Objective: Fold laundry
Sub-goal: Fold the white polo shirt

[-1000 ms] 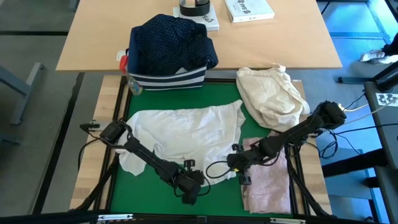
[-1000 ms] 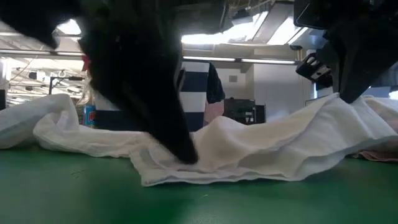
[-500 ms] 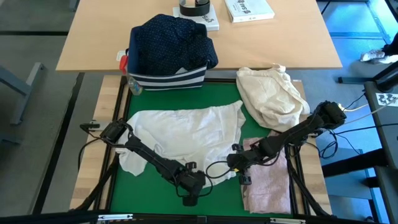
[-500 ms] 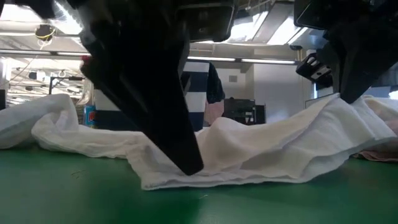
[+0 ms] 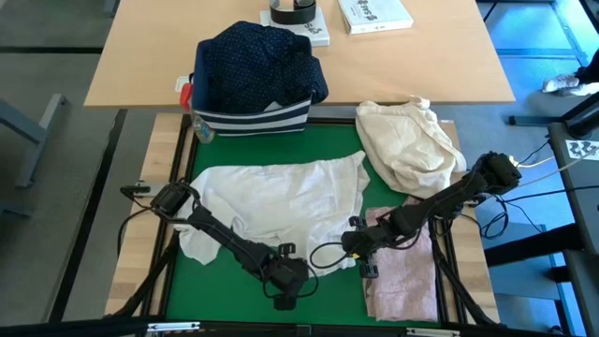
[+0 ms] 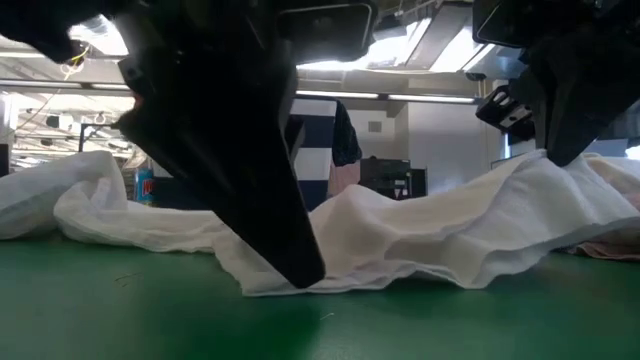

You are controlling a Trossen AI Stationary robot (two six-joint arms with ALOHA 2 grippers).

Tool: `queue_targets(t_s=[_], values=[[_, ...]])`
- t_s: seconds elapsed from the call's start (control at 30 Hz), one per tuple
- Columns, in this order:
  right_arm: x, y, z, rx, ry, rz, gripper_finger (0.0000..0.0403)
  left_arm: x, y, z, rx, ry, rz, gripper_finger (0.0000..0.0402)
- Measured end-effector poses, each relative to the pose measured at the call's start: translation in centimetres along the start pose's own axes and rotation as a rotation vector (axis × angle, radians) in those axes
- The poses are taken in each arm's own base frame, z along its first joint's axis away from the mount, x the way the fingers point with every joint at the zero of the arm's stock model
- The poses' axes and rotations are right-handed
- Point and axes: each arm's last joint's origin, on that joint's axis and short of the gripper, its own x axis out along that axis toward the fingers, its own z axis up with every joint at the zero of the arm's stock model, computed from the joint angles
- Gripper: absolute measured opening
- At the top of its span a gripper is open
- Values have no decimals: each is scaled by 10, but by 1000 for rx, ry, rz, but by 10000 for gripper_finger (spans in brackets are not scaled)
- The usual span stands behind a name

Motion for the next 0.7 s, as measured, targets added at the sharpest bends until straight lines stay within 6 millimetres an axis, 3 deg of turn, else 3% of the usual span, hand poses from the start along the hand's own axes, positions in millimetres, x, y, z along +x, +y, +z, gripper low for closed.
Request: queue_targets(t_s=[0.33, 0.5, 0.7], values=[[0, 0, 0, 0, -1, 1, 5, -2, 1, 2, -20, 13, -33, 85], [0, 0, 0, 0, -1, 1, 5, -2, 4, 1, 4, -1, 31, 78], [0, 0, 0, 0, -1, 1, 5, 1, 3, -2, 60, 13, 41, 46]])
